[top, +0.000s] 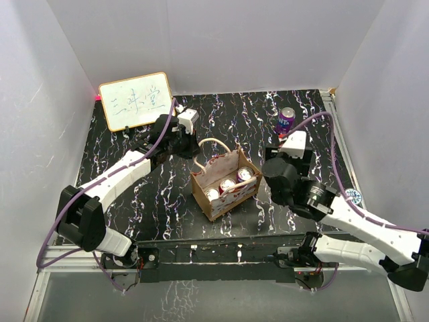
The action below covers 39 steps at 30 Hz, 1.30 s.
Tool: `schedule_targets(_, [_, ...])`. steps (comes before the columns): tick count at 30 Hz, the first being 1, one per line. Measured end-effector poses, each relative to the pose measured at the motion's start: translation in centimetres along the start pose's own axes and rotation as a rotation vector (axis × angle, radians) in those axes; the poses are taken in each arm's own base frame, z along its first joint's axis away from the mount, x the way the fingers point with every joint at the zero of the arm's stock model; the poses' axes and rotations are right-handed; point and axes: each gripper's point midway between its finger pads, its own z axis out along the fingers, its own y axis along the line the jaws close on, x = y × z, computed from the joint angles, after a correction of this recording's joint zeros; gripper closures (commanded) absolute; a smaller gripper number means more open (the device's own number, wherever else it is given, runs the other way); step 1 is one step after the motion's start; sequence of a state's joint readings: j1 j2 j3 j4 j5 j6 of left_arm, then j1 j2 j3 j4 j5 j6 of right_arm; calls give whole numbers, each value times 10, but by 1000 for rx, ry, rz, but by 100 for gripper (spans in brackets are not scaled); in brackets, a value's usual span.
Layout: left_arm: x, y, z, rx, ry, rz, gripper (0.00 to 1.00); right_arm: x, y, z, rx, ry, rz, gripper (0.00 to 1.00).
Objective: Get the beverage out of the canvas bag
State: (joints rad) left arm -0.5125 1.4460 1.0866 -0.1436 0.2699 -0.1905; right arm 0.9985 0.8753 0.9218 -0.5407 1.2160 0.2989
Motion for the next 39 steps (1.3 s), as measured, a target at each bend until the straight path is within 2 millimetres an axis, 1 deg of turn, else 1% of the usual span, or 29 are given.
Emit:
schedule_targets(3, [1, 0, 1, -1, 2, 0, 100, 8, -7, 16, 72, 28, 5, 89])
schedule_targets(5, [1, 0, 1, -1, 2, 0, 100, 15, -19, 35, 132, 65, 37, 89])
schedule_targets(8, [0, 0, 1, -1, 1, 0, 100, 29, -42, 69, 223, 131, 86, 89])
schedule_targets(10, [1, 0, 1, -1, 2, 0, 100, 39, -54, 86, 268, 165, 111, 89])
schedule_targets(14, [1, 0, 1, -1, 2, 0, 100, 61, -59, 110, 286, 224, 132, 89])
schedule_targets(15, [1, 0, 1, -1, 3, 0, 100, 69, -59, 122, 280, 249, 147, 89])
schedule_targets(18, [1, 0, 1, 0, 2, 0, 100, 89, -62, 144, 281, 304, 183, 89])
schedule_targets(23, [1, 0, 1, 0, 2, 0, 100, 131, -83, 177, 342, 408, 206, 89])
schedule_targets(26, [1, 0, 1, 1, 2, -1, 100, 147, -98, 195, 382, 451, 220, 89])
schedule_targets(28, [1, 0, 1, 3, 2, -1, 100, 151, -106, 212, 399, 466, 240, 89])
schedule_targets(30, [1, -1, 1, 5, 2, -2, 100, 151, -116, 232, 413, 468, 265, 89])
schedule_targets(35, [1, -2, 0, 9, 3, -4, 100, 136, -131, 275, 427, 430, 315, 89])
schedule_targets(39, [1, -2, 0, 9, 3, -4, 100, 124, -131, 305, 401, 409, 344, 89])
